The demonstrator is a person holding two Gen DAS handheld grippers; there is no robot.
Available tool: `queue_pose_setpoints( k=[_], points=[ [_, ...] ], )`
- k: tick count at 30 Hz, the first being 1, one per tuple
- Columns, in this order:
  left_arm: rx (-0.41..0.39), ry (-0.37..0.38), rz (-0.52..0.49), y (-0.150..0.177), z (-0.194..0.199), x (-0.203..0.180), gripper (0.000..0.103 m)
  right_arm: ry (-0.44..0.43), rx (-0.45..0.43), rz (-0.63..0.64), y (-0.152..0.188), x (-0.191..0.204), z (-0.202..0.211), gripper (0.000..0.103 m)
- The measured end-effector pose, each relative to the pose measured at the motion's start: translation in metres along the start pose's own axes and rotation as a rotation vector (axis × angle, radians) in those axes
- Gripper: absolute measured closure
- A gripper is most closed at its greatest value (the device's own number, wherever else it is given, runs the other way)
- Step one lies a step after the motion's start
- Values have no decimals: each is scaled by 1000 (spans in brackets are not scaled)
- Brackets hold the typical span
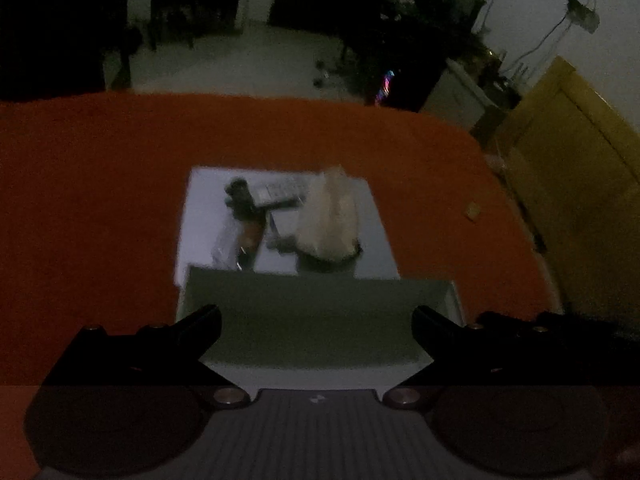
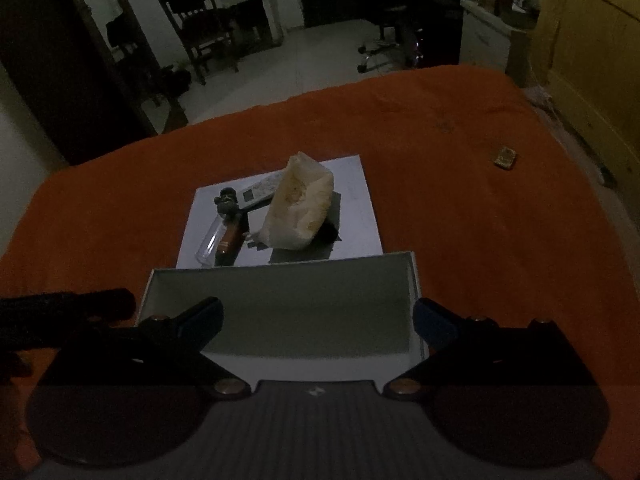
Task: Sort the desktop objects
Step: 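Move both tools from the white box toward the items on the paper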
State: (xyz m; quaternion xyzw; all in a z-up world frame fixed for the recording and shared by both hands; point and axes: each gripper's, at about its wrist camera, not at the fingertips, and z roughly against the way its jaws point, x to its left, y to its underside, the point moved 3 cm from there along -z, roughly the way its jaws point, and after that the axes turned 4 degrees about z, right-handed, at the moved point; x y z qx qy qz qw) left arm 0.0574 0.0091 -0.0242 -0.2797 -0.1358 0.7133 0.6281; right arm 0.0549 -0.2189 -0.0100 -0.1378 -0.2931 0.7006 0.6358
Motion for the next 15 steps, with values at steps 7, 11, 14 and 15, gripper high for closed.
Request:
queue_pose_setpoints(
  k=[7, 11, 14, 15],
  points=[
    [-8, -72, -160, -2, -2, -14, 1, 25, -73, 4, -19, -10, 5, 0],
    [47, 9, -140, 0, -4, -20, 1, 19, -88, -55, -27, -5, 8, 0],
    [-3, -54, -156, -6, -1, -24, 1, -25, -146, -101, -30, -3, 11, 0],
    [-15, -79, -168, -8, -1, -26, 1, -34, -178, -109, -31, -8, 16, 0]
  ],
)
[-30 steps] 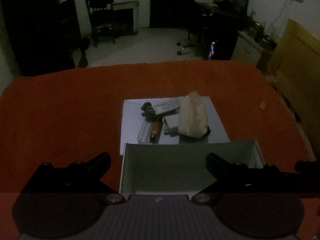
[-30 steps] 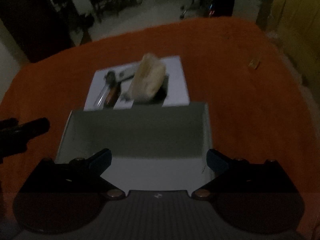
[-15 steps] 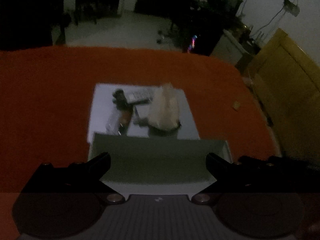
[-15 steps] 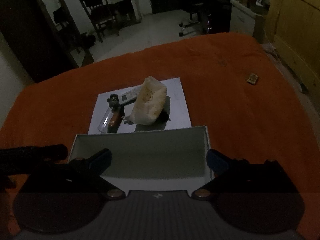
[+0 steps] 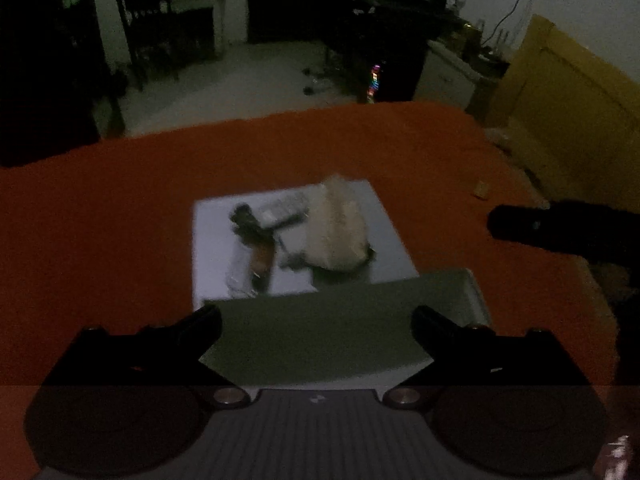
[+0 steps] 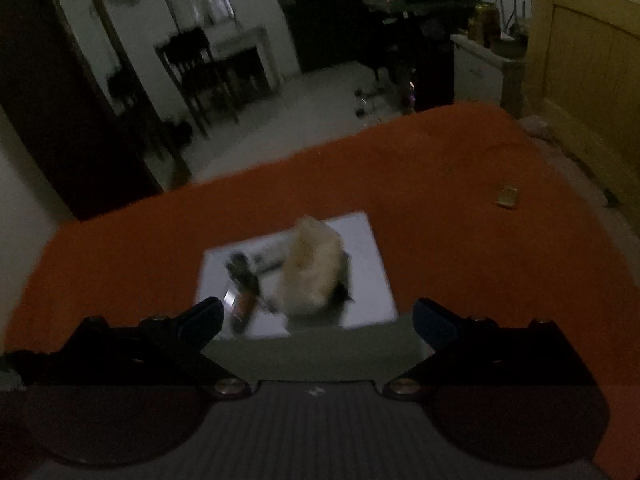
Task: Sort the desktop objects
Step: 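Move both tools from the white box toward the items on the paper, then grasp the tissue-wrapped bundle with the right tool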
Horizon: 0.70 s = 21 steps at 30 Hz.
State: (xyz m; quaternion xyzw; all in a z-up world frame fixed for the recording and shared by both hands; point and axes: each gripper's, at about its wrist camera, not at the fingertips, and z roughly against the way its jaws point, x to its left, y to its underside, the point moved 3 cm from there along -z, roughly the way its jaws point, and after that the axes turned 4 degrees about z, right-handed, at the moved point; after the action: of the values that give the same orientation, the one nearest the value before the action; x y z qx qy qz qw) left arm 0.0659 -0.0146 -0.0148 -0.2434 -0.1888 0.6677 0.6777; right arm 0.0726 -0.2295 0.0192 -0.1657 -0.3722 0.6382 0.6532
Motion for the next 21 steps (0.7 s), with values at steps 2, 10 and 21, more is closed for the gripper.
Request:
queue_pose_setpoints(
  k=[2, 10, 21],
  points=[
    [-23, -69, -19, -4, -1, -2, 1, -8, -47, 14, -5, -2, 6, 0],
    [-101, -139, 34, -25, -5, 22, 1, -38, -24, 31, -16, -2, -12, 0],
    [-31, -50, -53, -27, -56, 30, 1, -61, 170, -74, -24, -43, -90, 2]
  ],
)
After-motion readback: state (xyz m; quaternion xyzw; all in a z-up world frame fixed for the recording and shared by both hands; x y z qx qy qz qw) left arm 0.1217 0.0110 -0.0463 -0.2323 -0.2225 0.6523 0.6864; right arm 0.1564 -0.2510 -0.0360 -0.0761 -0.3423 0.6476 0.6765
